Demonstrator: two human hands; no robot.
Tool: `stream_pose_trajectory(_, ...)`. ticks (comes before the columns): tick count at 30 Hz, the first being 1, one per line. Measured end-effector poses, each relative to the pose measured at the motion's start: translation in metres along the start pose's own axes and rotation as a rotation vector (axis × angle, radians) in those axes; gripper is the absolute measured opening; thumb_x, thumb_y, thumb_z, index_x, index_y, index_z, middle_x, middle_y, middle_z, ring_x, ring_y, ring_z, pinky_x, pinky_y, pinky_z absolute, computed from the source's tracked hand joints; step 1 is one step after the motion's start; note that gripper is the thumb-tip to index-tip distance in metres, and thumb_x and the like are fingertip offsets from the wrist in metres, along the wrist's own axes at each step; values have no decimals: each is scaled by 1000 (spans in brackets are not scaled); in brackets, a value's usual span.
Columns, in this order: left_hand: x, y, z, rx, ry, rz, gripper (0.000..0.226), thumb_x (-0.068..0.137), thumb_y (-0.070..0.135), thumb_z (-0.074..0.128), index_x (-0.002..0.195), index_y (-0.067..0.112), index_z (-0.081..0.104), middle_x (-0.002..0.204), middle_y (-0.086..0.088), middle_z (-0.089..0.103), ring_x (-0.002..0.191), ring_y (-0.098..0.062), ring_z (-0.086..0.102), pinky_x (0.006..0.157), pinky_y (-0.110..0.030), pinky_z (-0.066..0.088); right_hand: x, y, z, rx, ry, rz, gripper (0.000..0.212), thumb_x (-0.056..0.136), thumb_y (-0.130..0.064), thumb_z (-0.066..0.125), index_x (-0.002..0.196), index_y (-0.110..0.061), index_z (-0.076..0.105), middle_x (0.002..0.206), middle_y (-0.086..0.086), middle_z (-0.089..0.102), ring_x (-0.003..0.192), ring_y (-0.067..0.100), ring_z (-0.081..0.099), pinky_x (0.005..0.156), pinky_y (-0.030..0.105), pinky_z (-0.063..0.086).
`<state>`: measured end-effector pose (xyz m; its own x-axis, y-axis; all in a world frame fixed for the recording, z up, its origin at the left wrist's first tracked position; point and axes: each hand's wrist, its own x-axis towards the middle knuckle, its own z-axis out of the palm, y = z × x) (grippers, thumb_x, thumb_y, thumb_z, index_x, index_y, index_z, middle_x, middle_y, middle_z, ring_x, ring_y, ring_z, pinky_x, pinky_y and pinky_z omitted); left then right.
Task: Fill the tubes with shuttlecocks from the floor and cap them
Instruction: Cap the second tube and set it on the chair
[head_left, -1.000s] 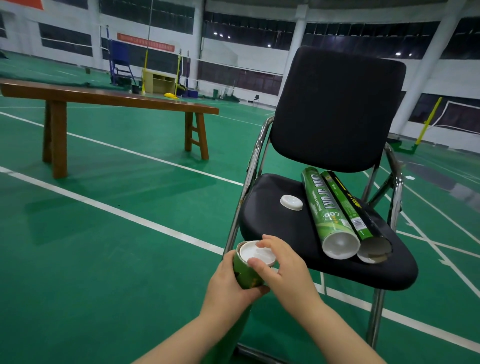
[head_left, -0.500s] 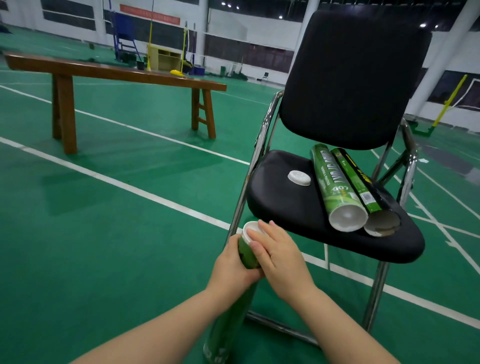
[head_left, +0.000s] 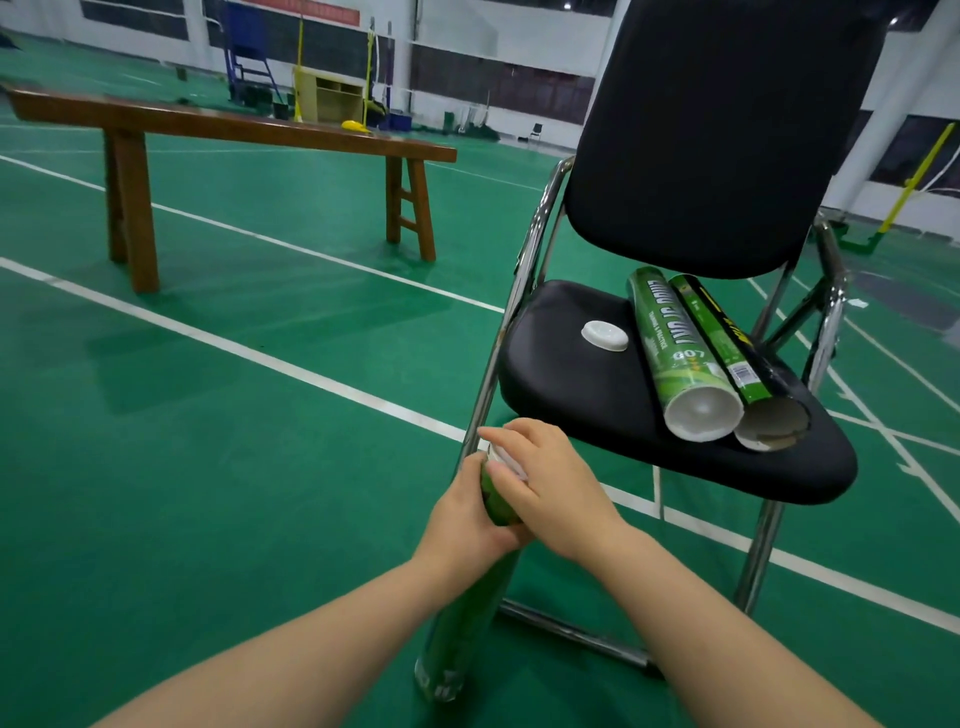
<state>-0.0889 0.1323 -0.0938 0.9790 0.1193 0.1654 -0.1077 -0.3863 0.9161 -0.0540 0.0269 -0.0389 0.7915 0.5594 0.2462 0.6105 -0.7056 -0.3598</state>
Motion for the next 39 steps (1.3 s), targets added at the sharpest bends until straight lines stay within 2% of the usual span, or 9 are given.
stream_pose_trajectory(4, 1, -4, 2, 9, 14, 22, 58, 58, 28, 73, 102, 31, 36, 85, 12, 55, 73, -3, 52, 54, -9, 36, 1, -3, 7, -111, 36, -59, 50, 89, -34, 24, 130, -19, 49, 132, -5, 49, 124, 13, 40, 106, 25, 23)
stream_pose_trajectory(8, 5, -13, 0, 27, 10, 44, 55, 62, 25, 72, 104, 27, 38, 88, 16, 53, 76, -2, 53, 55, -9, 35, 3, -4, 13, -182, 15, -83, 58, 90, -35, 15, 140, -18, 39, 148, -4, 37, 139, 11, 25, 112, 21, 6)
stream_pose_trajectory(14, 7, -19, 0, 71, 37, 120, 59, 58, 47, 49, 110, 22, 41, 95, 17, 52, 77, 4, 53, 61, -4, 36, 3, -8, 17, -237, -51, -101, 64, 87, -46, 16, 143, -19, 32, 152, -4, 28, 142, 11, 19, 113, 24, 5)
stream_pose_trajectory(19, 5, -19, -8, -12, 69, 47, 45, 71, 12, 69, 106, 18, 40, 85, 17, 52, 69, 4, 52, 55, -4, 37, 12, -16, 15, -232, -197, -71, 58, 94, -30, 37, 148, -16, 20, 156, 1, 16, 143, 13, 12, 114, 28, 3)
stream_pose_trajectory(23, 1, -24, -19, -12, 38, -8, 63, 70, -3, 73, 109, 32, 37, 93, 22, 50, 81, 8, 51, 64, 0, 39, 23, -25, 13, -281, -325, -52, 66, 91, -33, 39, 148, -14, 13, 157, 3, 10, 144, 18, 8, 117, 37, 7)
stream_pose_trajectory(27, 3, -16, -24, -14, -25, -5, 64, 69, -3, 74, 95, 44, 39, 94, 23, 51, 86, 2, 54, 65, 0, 40, 21, -29, 6, -233, -259, 5, 64, 87, -36, 45, 146, -19, 24, 156, 2, 16, 144, 21, 10, 117, 42, 10)
stream_pose_trajectory(32, -2, -11, -16, -61, -78, -57, 56, 69, 2, 76, 106, 29, 45, 95, 16, 54, 87, 0, 55, 62, 1, 40, 16, -34, 6, -77, -180, 278, 49, 85, -37, 48, 132, -27, 41, 141, 13, 34, 132, 37, 29, 108, 45, 29)
stream_pose_trajectory(36, -9, -1, -18, 146, -229, -194, 72, 58, 41, 81, 117, 18, 48, 102, 6, 58, 104, -19, 59, 77, -29, 50, 13, -40, -19, -144, -329, 435, 51, 78, -34, 62, 123, -16, 47, 113, 9, 56, 96, 28, 57, 71, 34, 49)
stream_pose_trajectory(39, -22, -4, -38, 270, -630, -730, 78, 78, 47, 66, 138, 16, 28, 132, -8, 45, 120, -34, 46, 84, -51, 48, -3, -39, -31, -93, -296, 503, 43, 70, -34, 68, 107, -15, 55, 101, 4, 60, 86, 24, 60, 65, 33, 52)
